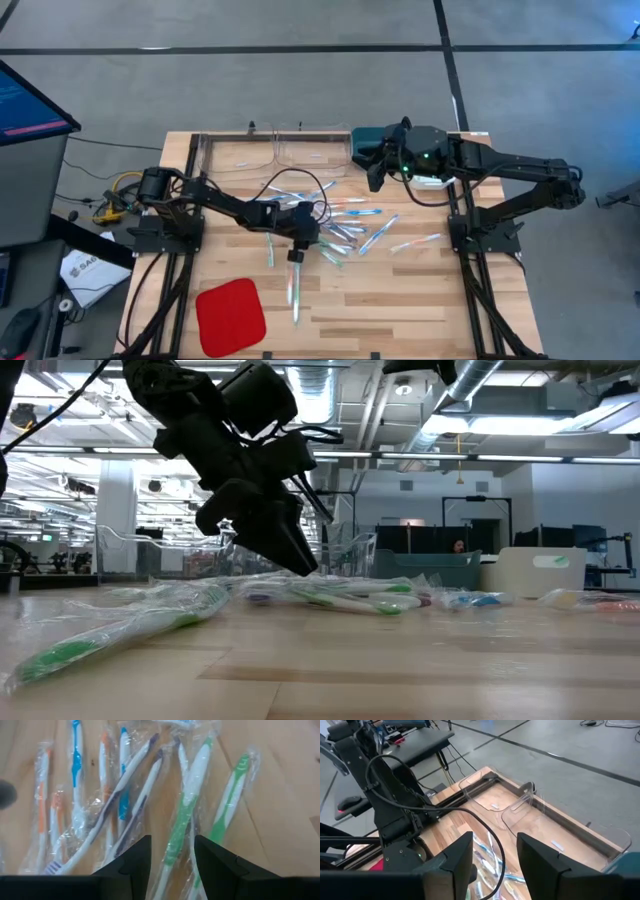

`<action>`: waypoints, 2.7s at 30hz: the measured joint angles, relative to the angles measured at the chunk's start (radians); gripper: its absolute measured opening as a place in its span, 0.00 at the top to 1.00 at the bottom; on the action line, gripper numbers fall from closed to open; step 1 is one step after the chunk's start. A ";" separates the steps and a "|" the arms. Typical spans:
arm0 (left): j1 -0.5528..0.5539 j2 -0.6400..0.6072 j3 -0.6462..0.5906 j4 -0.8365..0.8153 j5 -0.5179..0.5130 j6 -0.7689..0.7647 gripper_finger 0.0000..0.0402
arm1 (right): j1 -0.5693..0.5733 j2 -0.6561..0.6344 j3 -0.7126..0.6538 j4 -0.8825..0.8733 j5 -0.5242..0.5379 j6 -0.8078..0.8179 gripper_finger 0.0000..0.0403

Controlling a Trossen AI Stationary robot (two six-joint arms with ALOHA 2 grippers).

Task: Pick & Place Toothbrushes
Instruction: Put the violet toothbrush into the left transparent bin

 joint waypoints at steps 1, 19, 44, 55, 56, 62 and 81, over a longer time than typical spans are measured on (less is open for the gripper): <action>0.001 0.000 0.000 0.002 -0.003 0.000 0.64 | 0.000 0.000 0.000 -0.001 0.000 0.000 0.64; 0.102 0.000 0.050 0.015 0.046 0.012 0.64 | 0.000 0.000 0.000 -0.004 0.000 0.018 0.65; 0.081 0.062 0.050 -0.007 0.064 0.006 0.64 | -0.002 0.000 0.000 -0.008 0.000 0.018 0.65; 0.107 0.062 0.050 -0.006 0.050 0.011 0.64 | -0.002 0.000 0.000 -0.028 0.000 0.018 0.65; 0.109 0.062 0.050 -0.006 0.050 0.019 0.64 | -0.002 0.000 0.000 -0.028 0.000 0.018 0.65; 0.104 0.062 0.050 -0.025 0.046 0.036 0.64 | -0.002 0.000 0.000 -0.028 0.000 0.018 0.65; 0.100 0.074 0.049 -0.076 0.047 0.027 0.69 | 0.001 0.000 0.000 -0.027 -0.001 0.018 0.66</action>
